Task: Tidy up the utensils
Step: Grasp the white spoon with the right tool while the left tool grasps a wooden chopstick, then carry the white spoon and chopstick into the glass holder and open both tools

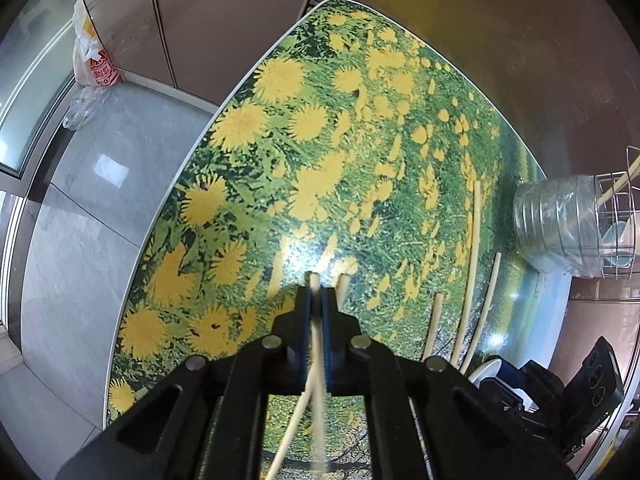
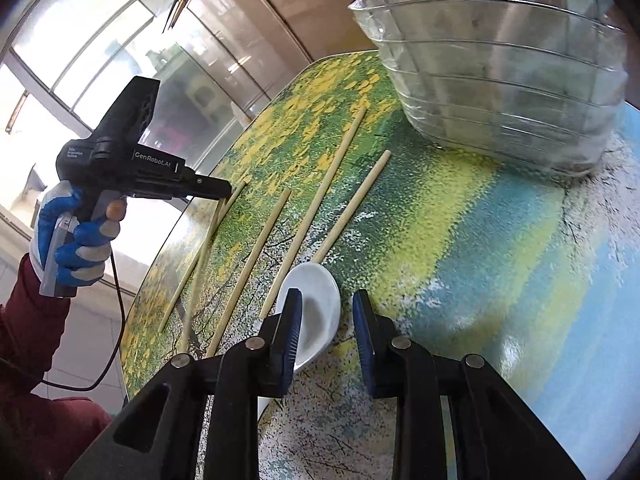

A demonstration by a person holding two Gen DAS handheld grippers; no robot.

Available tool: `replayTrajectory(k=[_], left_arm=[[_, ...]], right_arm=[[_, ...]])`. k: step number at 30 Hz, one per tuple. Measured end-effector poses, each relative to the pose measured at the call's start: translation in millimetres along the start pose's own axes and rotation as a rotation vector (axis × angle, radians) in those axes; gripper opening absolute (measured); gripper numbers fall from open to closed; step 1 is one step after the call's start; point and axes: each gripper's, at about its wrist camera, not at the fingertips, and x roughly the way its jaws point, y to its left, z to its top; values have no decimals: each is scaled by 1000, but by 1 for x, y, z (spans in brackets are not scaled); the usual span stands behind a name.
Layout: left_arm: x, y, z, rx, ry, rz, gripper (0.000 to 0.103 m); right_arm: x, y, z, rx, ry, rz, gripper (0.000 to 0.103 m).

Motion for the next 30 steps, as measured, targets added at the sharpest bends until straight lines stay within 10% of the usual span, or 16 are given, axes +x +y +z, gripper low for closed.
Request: replayTrajectory(k=[3, 16, 30], left_arm=[[0, 1, -2, -7, -11, -4, 4], [-38, 2, -18, 37, -118, -86, 4], [-184, -99, -17, 259, -476, -344, 4]], right_arm=[[5, 2, 0, -33, 20, -1, 7], [-41, 30, -18, -116, -116, -67, 5], [-190, 69, 24, -115, -595, -379, 4]])
